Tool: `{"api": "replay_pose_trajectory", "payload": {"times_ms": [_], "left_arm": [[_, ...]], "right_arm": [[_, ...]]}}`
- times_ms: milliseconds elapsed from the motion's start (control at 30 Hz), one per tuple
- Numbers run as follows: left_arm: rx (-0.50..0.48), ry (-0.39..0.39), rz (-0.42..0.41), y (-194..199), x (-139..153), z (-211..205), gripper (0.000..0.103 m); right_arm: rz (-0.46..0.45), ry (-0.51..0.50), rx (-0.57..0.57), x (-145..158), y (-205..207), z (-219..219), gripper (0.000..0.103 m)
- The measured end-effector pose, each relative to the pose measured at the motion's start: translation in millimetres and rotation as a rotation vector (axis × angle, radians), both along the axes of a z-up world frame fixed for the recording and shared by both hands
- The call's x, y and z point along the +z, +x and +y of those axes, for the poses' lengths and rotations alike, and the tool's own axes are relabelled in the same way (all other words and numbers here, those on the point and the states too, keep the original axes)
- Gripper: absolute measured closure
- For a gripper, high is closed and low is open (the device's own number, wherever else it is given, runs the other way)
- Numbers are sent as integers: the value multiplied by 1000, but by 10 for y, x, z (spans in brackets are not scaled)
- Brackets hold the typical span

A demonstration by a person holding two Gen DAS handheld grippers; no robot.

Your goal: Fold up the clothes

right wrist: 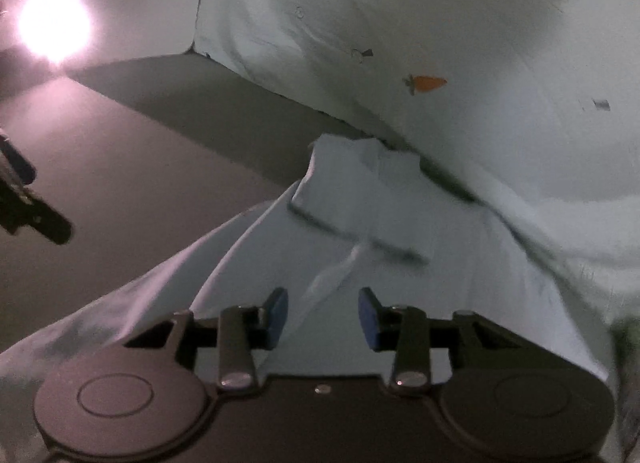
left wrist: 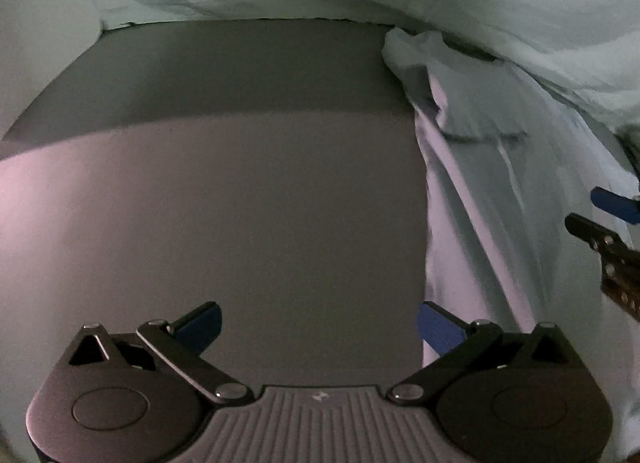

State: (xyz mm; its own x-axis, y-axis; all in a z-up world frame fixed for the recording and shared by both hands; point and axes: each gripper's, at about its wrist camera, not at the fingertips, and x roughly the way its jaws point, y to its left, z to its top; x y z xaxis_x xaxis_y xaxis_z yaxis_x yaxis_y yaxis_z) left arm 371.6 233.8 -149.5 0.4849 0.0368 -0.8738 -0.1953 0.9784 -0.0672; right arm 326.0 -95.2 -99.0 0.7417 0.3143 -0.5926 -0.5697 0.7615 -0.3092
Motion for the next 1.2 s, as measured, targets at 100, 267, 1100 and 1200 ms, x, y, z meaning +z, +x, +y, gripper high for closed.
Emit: {"api": "replay_pose_trajectory", "payload": {"times_ms": [100,267,1100,1200], "left_arm": [[20,-14,-39,494,-12,162,0],[46,-28,-112,1306,-35,456,0],[-114,-5,-274,3008,-219,21,0],[-160,7,-281,3193,-238,-213,0]], "right_arm": [[28,14,15,27,349,223,32],[65,-15,65,-161,1065,761,30],[250,457,-605,-88,2813,-900,44],[296,452,-536,-162,2604,-873,44]]}}
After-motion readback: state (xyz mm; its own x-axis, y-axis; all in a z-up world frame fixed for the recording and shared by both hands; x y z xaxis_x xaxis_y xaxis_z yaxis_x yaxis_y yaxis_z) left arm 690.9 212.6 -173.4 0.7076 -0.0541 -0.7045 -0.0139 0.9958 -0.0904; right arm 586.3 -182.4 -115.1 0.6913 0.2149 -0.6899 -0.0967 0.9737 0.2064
